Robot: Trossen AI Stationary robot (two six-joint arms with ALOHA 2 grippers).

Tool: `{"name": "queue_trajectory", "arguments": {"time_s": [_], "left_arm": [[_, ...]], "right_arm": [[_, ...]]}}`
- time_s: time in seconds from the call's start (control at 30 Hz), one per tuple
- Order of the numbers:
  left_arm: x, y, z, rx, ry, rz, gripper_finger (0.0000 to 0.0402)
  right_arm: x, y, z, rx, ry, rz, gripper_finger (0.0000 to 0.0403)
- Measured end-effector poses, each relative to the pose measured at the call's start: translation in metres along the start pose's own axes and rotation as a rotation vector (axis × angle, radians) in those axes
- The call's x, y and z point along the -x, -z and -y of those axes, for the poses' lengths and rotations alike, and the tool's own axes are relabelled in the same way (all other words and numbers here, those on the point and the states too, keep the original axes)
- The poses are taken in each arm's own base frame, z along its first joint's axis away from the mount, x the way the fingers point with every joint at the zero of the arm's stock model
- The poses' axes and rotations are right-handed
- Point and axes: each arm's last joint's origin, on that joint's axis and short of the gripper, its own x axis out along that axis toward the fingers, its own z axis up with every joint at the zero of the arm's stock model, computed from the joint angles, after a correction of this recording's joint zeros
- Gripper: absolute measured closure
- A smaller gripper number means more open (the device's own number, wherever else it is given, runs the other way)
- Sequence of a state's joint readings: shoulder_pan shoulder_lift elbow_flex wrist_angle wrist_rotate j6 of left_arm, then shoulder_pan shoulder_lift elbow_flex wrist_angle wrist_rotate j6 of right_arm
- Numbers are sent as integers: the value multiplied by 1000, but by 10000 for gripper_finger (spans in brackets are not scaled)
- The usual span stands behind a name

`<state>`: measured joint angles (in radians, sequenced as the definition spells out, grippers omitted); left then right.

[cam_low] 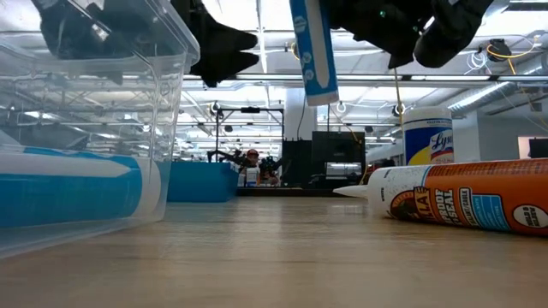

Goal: Pick & place silicon tubes, Sealant and Lysol wipes
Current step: Put the blue sealant into the transparent bin

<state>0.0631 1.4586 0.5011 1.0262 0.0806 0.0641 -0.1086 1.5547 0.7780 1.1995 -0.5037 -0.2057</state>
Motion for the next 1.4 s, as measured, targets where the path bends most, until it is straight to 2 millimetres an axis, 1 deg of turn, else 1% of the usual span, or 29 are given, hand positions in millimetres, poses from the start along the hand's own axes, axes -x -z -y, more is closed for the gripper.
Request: {"name": "queue_trajectory", "arguments": {"time_s": [0.33, 0.5, 0.63, 0.8, 1.03, 1.17, 1.23, 1.37, 1.4], "left_arm": [[-46, 8, 12, -138, 119, -32, 128], [-61, 8, 13, -152, 123, -20, 128], [-64, 3, 13, -153, 123, -4, 128], [-64, 4, 14, -127, 128, -7, 128], [-64, 5, 17, -121, 134, -25, 128], [-64, 6, 18, -155, 139, -26, 130], [-64, 6, 18, -184, 143, -31, 140], [-64, 7, 22, -258, 153, -40, 181], [-64, 8, 23, -268, 154, -42, 181]], "right_arm": [[-2, 14, -2, -55, -2, 2, 198], [-8, 14, -1, -105, -89, 32, 198], [-15, 18, -1, -130, -130, 37, 198], [-24, 20, -2, -129, -163, 46, 198], [-25, 21, -3, -139, -174, 41, 198], [-26, 21, -6, -145, -184, 37, 198], [-27, 22, -7, -150, -194, 32, 198], [-27, 22, -10, -157, -209, 28, 198], [-28, 22, -10, -157, -212, 28, 198]]}}
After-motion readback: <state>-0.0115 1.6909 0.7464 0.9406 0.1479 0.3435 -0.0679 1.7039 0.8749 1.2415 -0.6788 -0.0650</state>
